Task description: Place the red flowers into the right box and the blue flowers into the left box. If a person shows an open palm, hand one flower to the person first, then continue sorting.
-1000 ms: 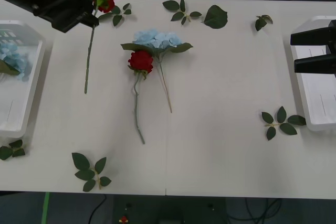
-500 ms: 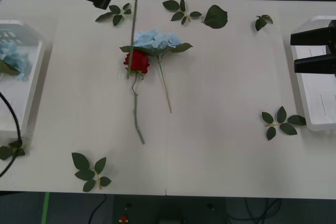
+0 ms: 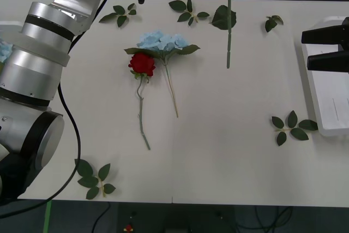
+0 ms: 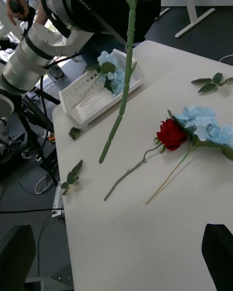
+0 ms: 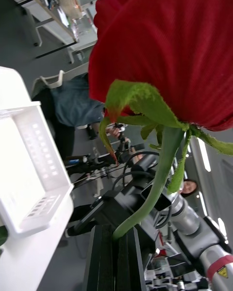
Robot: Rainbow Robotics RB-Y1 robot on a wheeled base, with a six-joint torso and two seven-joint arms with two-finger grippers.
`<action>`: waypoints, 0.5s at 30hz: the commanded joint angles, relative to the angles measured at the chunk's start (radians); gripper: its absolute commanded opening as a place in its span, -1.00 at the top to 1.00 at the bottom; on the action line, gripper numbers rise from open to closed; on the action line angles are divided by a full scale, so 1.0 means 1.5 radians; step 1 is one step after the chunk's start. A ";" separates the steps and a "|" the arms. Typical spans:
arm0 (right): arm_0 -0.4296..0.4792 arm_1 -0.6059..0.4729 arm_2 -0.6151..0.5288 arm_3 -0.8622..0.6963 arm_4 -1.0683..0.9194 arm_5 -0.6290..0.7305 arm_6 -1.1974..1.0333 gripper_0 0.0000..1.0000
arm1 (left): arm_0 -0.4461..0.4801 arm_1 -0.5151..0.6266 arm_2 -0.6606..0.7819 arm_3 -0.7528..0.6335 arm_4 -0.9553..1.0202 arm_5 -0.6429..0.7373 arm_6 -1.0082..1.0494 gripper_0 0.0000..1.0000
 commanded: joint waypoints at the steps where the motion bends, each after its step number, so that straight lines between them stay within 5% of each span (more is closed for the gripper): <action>1: 0.005 0.013 -0.013 0.001 -0.029 -0.018 -0.005 -1.00 | -0.020 -0.047 -0.012 -0.015 0.015 -0.050 -0.003 1.00; 7: 0.001 0.073 -0.013 0.000 -0.037 -0.070 -0.005 -1.00 | -0.020 -0.079 -0.100 -0.015 0.025 -0.197 -0.014 1.00; 15: -0.019 0.137 -0.013 -0.008 -0.035 -0.102 -0.005 -1.00 | -0.019 -0.079 -0.118 -0.014 0.028 -0.211 -0.022 1.00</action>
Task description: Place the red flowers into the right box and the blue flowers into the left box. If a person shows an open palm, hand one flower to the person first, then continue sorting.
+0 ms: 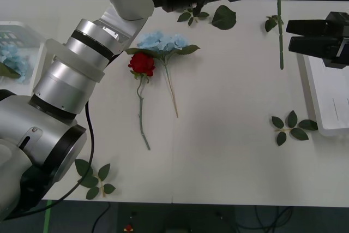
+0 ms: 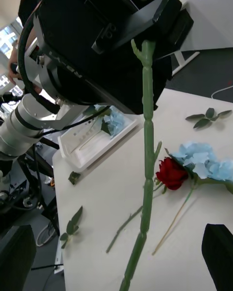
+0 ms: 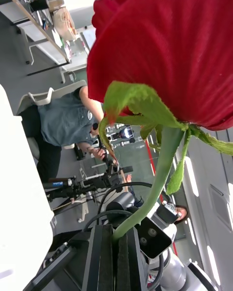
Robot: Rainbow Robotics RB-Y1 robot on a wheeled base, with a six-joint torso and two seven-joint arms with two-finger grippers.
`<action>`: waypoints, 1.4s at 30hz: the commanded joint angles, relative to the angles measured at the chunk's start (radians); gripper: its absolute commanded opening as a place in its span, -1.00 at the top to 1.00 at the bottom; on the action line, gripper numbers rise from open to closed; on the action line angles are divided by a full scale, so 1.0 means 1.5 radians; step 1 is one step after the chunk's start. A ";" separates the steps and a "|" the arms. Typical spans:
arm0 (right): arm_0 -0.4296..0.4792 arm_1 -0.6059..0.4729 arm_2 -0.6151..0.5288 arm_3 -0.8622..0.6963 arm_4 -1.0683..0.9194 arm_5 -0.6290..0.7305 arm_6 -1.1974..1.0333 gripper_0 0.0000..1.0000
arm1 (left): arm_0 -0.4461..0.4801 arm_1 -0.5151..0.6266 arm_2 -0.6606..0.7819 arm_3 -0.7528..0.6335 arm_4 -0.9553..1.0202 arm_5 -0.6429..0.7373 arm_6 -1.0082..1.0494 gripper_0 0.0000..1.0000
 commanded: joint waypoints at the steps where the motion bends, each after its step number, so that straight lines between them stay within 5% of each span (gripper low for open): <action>1: -0.021 0.033 -0.013 -0.008 -0.006 -0.022 -0.005 -1.00 | -0.019 -0.016 -0.001 -0.015 0.011 -0.009 -0.021 1.00; 16: -0.069 0.111 -0.008 -0.010 0.040 -0.043 -0.077 -1.00 | -0.019 -0.001 -0.001 -0.014 0.026 0.002 -0.022 1.00; 19: -0.075 0.114 0.000 -0.011 0.040 -0.046 -0.081 1.00 | -0.019 0.000 -0.001 -0.014 0.033 0.005 -0.022 1.00; 42: -0.081 0.119 0.006 -0.011 0.040 -0.058 -0.077 1.00 | -0.019 0.000 -0.001 -0.014 0.033 0.005 -0.022 1.00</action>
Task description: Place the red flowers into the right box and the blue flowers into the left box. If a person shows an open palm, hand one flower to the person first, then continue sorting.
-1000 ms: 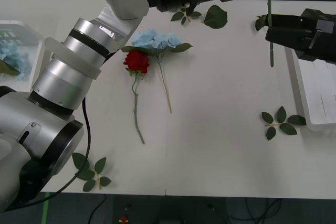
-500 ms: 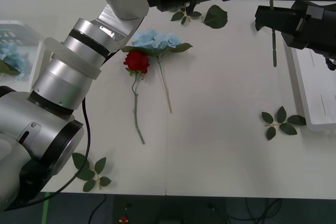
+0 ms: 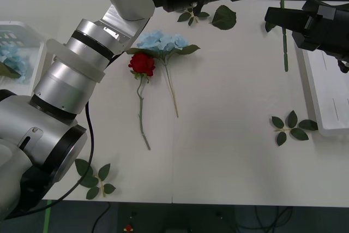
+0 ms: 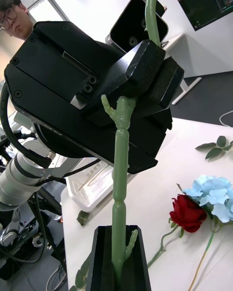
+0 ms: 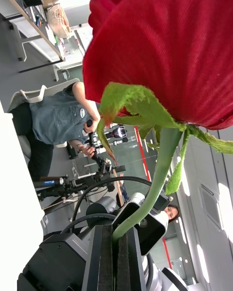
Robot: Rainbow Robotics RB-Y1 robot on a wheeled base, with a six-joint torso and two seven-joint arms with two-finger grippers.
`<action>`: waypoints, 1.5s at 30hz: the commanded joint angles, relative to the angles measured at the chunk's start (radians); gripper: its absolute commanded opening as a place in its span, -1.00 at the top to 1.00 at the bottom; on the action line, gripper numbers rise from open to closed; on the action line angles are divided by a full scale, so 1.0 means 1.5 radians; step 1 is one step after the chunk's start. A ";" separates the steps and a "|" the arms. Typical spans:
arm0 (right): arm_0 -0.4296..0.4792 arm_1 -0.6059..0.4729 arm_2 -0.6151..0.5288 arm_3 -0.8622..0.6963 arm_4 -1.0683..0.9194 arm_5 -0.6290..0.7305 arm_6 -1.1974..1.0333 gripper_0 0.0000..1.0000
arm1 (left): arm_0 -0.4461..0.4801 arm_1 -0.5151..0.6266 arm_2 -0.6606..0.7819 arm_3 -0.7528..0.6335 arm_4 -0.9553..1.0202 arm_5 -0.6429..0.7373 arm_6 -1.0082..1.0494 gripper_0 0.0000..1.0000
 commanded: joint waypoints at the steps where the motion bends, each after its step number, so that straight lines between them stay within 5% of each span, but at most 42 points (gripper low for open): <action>1: -0.027 0.013 0.001 -0.010 0.003 0.004 -0.007 1.00 | -0.019 0.000 -0.001 -0.014 0.008 0.003 -0.022 0.99; 2: -0.027 0.013 0.001 -0.011 0.003 0.004 -0.007 1.00 | -0.019 0.000 -0.001 -0.014 0.008 0.003 -0.022 0.51; 3: -0.027 0.013 0.001 -0.011 0.003 0.005 -0.007 1.00 | -0.019 0.000 -0.001 -0.014 0.008 0.003 -0.022 -0.30; 4: -0.027 0.013 0.001 -0.011 0.003 0.004 -0.007 1.00 | -0.019 0.000 -0.001 -0.014 0.008 0.003 -0.022 -0.84; 5: -0.028 0.013 0.001 -0.010 0.003 0.004 -0.007 1.00 | -0.019 0.000 -0.001 -0.014 0.008 0.003 -0.022 -1.00; 26: -0.027 -0.015 0.001 -0.009 0.001 0.005 -0.012 1.00 | -0.019 0.000 -0.001 -0.014 0.008 0.003 -0.022 -1.00; 45: -0.027 -0.276 0.070 0.132 0.232 0.010 -0.326 1.00 | -0.005 0.056 -0.002 -0.028 0.090 0.020 -0.040 -1.00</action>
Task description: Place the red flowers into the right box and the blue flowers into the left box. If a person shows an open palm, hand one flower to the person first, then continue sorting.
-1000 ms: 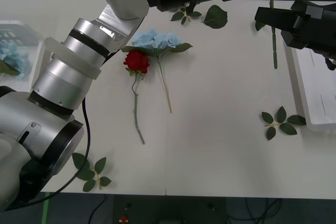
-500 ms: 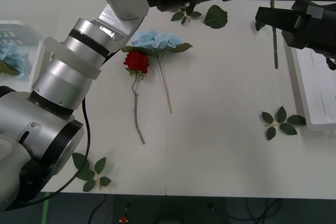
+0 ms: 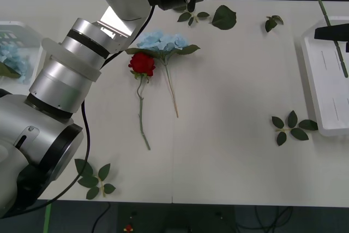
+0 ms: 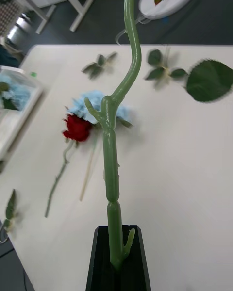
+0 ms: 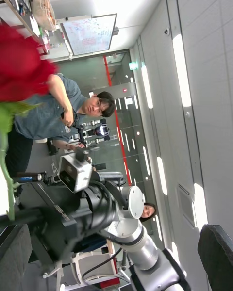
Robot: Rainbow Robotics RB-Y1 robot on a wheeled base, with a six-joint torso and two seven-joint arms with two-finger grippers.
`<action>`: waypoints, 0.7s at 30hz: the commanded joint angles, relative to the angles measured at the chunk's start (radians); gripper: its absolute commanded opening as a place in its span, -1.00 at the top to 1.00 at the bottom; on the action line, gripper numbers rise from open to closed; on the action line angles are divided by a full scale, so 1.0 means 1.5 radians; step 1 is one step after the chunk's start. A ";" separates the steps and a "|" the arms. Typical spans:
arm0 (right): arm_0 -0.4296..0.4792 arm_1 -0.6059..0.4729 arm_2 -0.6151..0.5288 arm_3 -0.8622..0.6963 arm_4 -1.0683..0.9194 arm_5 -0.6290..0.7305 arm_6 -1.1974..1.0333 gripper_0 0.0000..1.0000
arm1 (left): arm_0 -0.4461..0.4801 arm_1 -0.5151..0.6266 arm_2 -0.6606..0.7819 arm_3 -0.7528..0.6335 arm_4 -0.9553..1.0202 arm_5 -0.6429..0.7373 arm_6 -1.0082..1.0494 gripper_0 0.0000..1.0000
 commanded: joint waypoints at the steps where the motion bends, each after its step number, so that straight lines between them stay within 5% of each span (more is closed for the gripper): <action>1: -0.026 -0.076 0.043 0.052 0.047 0.004 -0.083 1.00 | -0.006 0.048 0.003 -0.036 0.002 0.008 -0.042 -1.00; 6: -0.026 -0.100 0.056 0.118 0.154 0.004 -0.145 1.00 | -0.011 0.129 0.044 -0.073 -0.118 0.057 -0.040 -1.00; 13: -0.026 -0.084 0.068 0.181 0.314 0.003 -0.214 1.00 | -0.023 0.253 0.082 -0.073 -0.259 0.308 -0.010 -1.00; 21: -0.026 -0.025 0.073 0.244 0.448 -0.030 -0.217 1.00 | -0.056 0.322 0.047 -0.050 -0.307 0.534 0.188 -1.00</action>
